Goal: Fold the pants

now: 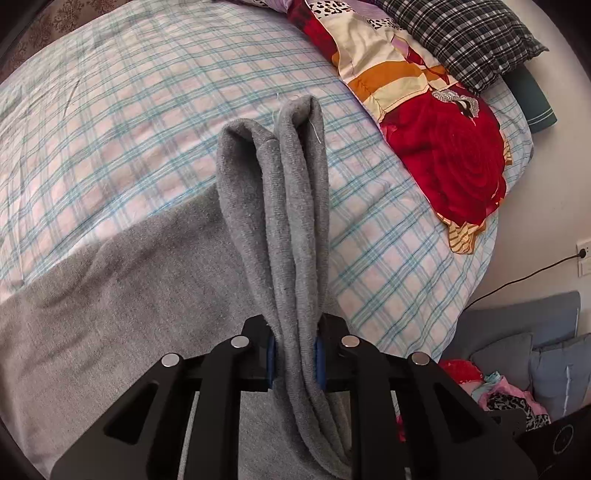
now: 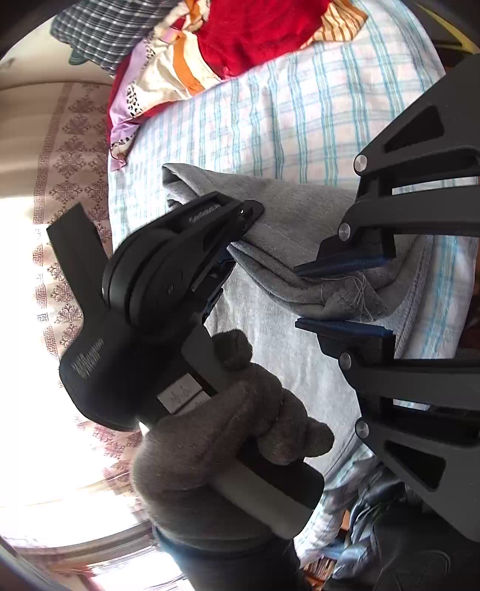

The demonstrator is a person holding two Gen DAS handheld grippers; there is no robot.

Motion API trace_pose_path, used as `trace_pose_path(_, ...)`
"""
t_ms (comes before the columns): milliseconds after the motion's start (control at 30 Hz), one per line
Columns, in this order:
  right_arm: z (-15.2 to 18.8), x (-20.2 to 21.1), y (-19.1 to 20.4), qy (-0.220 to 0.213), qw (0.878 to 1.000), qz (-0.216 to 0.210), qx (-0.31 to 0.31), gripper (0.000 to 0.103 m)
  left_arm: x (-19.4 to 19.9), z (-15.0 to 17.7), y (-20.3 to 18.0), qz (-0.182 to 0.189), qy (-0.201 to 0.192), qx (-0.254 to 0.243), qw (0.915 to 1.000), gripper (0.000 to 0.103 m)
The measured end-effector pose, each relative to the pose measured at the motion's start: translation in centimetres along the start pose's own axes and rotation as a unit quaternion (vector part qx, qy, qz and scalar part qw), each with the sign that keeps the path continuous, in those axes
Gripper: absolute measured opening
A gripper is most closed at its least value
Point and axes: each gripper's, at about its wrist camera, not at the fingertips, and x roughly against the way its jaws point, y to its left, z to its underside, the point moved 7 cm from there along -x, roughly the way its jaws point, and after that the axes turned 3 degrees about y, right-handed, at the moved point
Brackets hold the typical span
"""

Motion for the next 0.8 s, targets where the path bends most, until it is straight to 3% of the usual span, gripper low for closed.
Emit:
trace_pose_path(33, -0.1, 0.3, -0.1, 0.0, 1.0, -0.02, -0.014, 0.039, 0.4, 0.3, 0.3, 0.001, -0.004, 0.001, 1.0, 0.015)
trace_pose_path(100, -0.3, 1.1, -0.7, -0.01, 0.998, -0.052, -0.041, 0.052, 1.2, 0.8, 1.0, 0.001, -0.012, 0.007, 0.9999, 0.015)
trace_pose_path(267, -0.7, 2.9, -2.9, -0.032, 0.99, -0.098, -0.101, 0.052, 3.1, 2.0, 2.8, 0.007, -0.025, 0.026, 0.9993, 0.015)
trace_pose_path(567, -0.3, 1.1, -3.6, -0.009, 0.99, -0.063, -0.124, 0.052, 7.1, 4.8, 6.1, 0.016, -0.052, 0.052, 0.9971, 0.015)
trace_pose_path(800, -0.4, -1.3, -2.3, 0.022, 0.992, -0.057, -0.106, 0.052, 11.0, 8.2, 12.5, 0.01, -0.075, 0.103, 0.9917, 0.015)
